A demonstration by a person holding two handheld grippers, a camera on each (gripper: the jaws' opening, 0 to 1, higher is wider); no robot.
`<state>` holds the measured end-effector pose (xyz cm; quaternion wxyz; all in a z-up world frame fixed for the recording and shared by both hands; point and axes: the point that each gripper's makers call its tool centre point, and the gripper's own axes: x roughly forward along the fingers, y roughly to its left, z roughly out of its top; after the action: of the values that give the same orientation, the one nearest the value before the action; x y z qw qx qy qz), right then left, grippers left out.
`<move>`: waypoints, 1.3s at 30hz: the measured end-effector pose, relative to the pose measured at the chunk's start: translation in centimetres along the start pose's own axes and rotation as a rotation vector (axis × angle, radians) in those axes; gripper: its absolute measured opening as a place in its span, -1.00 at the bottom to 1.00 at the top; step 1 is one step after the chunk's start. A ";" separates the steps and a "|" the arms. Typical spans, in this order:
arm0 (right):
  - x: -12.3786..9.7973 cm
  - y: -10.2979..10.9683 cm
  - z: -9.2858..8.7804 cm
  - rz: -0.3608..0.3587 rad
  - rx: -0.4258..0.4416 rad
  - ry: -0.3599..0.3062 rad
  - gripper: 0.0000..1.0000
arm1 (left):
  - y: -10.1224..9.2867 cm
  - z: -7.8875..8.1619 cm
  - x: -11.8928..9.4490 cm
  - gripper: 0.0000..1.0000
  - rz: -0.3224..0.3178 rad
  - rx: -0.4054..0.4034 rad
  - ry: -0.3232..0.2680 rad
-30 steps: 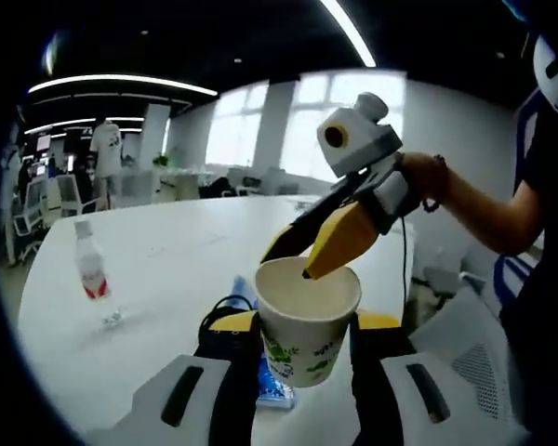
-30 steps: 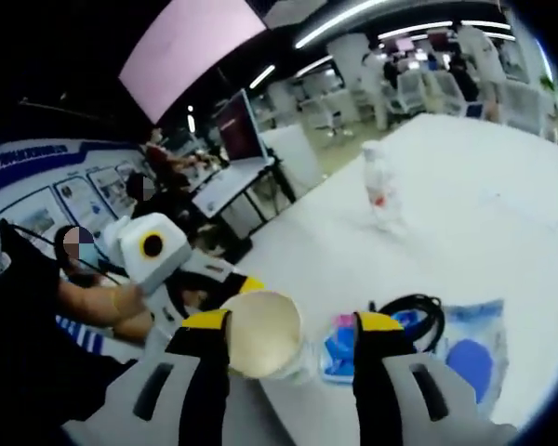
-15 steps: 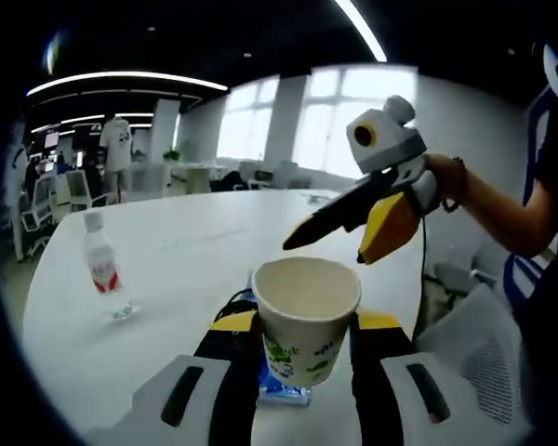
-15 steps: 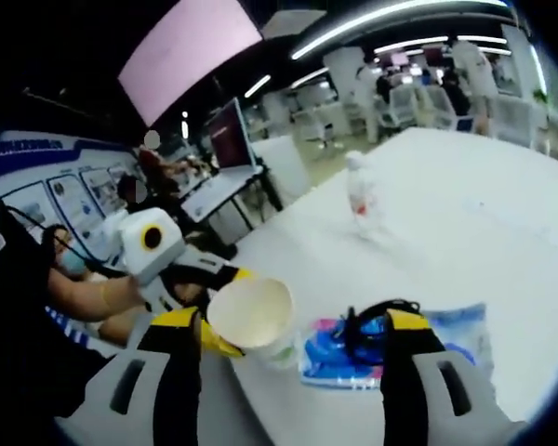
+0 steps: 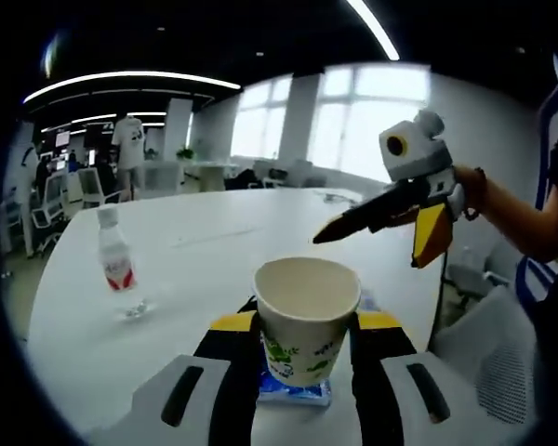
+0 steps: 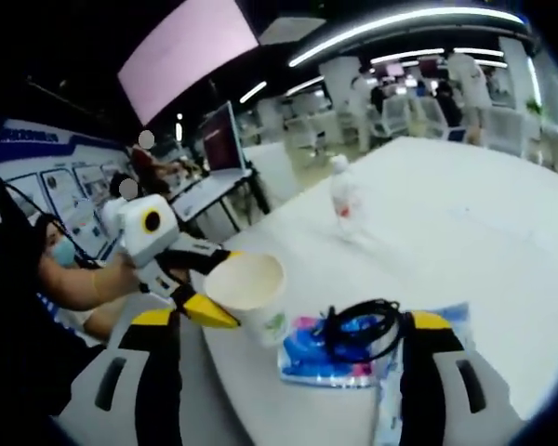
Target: Arrange the tabletop items into an orderly group along one side of the table until the central work area is clear of visible clutter.
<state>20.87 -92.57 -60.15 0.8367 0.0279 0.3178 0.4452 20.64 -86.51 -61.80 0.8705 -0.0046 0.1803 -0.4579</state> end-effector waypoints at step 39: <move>-1.4 -4.6 -3.0 -0.100 0.087 -0.026 0.95 | 9.6 1.6 4.0 -0.29 0.239 -0.048 -0.063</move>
<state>21.96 -97.17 -63.38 0.8599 0.0543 0.3269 0.3883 30.84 -84.41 -63.19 0.9238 -0.0182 0.1631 -0.3459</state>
